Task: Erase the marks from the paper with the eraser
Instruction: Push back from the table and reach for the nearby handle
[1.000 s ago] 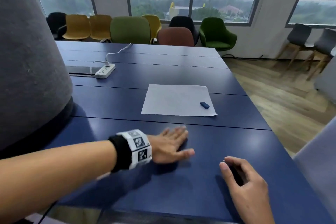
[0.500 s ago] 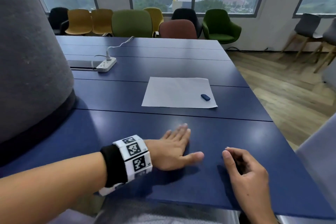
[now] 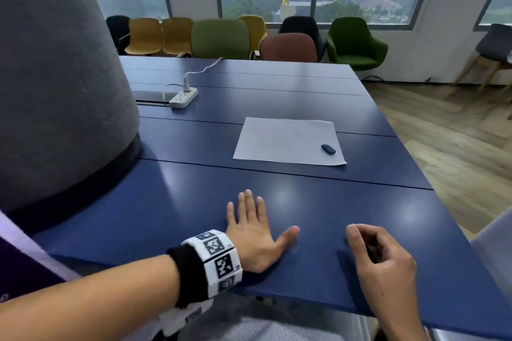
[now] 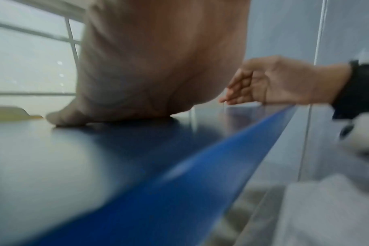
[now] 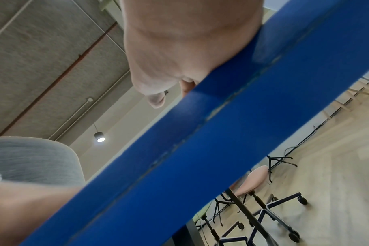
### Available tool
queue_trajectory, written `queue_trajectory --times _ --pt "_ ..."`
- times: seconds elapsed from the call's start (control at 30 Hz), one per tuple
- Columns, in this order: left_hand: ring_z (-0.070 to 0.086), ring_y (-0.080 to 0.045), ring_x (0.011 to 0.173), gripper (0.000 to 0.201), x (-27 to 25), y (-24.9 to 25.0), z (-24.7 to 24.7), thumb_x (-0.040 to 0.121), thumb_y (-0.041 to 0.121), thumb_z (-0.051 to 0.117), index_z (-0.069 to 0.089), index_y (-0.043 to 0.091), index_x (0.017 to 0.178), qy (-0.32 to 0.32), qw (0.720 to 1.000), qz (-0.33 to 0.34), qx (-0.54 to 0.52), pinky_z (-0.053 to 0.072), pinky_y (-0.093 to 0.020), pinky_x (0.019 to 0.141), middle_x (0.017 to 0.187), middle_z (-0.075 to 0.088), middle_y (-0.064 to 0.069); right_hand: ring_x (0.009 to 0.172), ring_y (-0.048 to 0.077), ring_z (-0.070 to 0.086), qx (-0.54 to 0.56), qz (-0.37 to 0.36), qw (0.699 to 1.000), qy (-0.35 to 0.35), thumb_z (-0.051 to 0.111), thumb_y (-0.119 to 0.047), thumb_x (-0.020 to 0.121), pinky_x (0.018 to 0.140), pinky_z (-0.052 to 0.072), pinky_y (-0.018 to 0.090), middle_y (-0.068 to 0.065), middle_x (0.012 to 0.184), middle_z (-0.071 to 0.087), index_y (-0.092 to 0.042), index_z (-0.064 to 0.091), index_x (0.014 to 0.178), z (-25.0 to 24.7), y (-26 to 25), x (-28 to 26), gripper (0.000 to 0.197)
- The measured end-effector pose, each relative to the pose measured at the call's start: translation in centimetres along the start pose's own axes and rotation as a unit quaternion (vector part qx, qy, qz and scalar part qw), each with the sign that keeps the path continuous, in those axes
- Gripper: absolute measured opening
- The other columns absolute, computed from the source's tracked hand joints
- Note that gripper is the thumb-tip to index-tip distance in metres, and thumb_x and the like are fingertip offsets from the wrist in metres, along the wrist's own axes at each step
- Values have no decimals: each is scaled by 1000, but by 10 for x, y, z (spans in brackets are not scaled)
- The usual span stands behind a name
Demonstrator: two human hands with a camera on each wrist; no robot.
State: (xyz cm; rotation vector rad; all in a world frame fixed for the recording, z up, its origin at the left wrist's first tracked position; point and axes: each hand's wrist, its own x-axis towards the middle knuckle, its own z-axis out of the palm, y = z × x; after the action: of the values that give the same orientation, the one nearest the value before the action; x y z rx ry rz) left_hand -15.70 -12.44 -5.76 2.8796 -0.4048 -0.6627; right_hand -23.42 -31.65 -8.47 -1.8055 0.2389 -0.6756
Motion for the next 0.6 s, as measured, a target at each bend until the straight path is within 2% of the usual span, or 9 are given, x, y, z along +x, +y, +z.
queue_trajectory --times 0.03,0.07,0.17,0.23,0.33,0.37,0.43,0.5,0.6 --pt "-38 -27 138 131 0 16 2 49 90 -14 -22 4 148 -19 999 38 -1 -25 -46 111 153 -34 -19 78 0 66 -4 -2 1000 2 62 -46 74 70 47 3 -18 80 71 -27 68 76 -1 0 0 20" --pt "-38 -25 138 130 0 30 3 50 91 -14 -22 6 149 -41 997 70 -1 -25 -45 112 153 -33 -17 78 -1 66 -5 -1 1000 5 62 -47 73 70 46 3 -18 80 71 -28 68 78 -1 0 0 20" --pt "-28 -20 143 102 0 38 -11 82 80 4 -20 7 150 -87 990 99 -45 -16 -41 118 156 -30 -10 78 -3 66 5 1 1000 13 61 -45 73 69 44 1 -17 79 71 -34 66 84 -5 -3 1 17" --pt "-24 -20 145 101 1 12 -31 82 77 4 -21 6 149 -63 995 58 -50 -10 -41 119 157 -29 -9 78 -2 66 9 5 1000 14 62 -42 77 69 45 2 -15 79 72 -30 68 82 -6 -3 1 15" --pt "-23 -23 146 103 1 -54 -51 82 77 5 -19 4 150 5 996 -93 -18 -9 -43 119 157 -28 -12 76 1 66 3 2 1000 1 65 -35 82 66 46 5 -16 78 71 -27 68 75 -2 -3 0 11" --pt "-21 -24 147 102 -1 -72 -50 84 77 6 -17 3 150 9 990 -138 5 -8 -44 119 157 -27 -13 76 2 66 5 -1 1000 0 64 -38 80 66 47 6 -15 77 71 -27 67 76 0 -3 -1 13" --pt "-20 -26 147 102 -4 -88 -38 86 76 8 -17 1 150 2 984 -173 48 -6 -45 119 158 -25 -16 75 4 66 8 -7 1000 9 62 -45 77 65 46 7 -13 77 71 -26 67 76 1 -4 -1 19" --pt "-23 -27 146 103 -3 -76 -24 87 76 11 -20 0 149 1 988 -147 50 -8 -44 119 156 -28 -17 74 5 67 10 -12 1000 22 60 -46 77 64 46 7 -11 76 71 -26 67 75 1 -5 -1 22" --pt "-31 -27 142 103 1 -26 -7 87 77 13 -22 2 148 -1 998 -54 42 -15 -44 118 153 -34 -17 72 5 67 22 -15 999 43 62 -46 81 64 46 7 -10 75 71 -25 68 75 0 -4 -1 23"
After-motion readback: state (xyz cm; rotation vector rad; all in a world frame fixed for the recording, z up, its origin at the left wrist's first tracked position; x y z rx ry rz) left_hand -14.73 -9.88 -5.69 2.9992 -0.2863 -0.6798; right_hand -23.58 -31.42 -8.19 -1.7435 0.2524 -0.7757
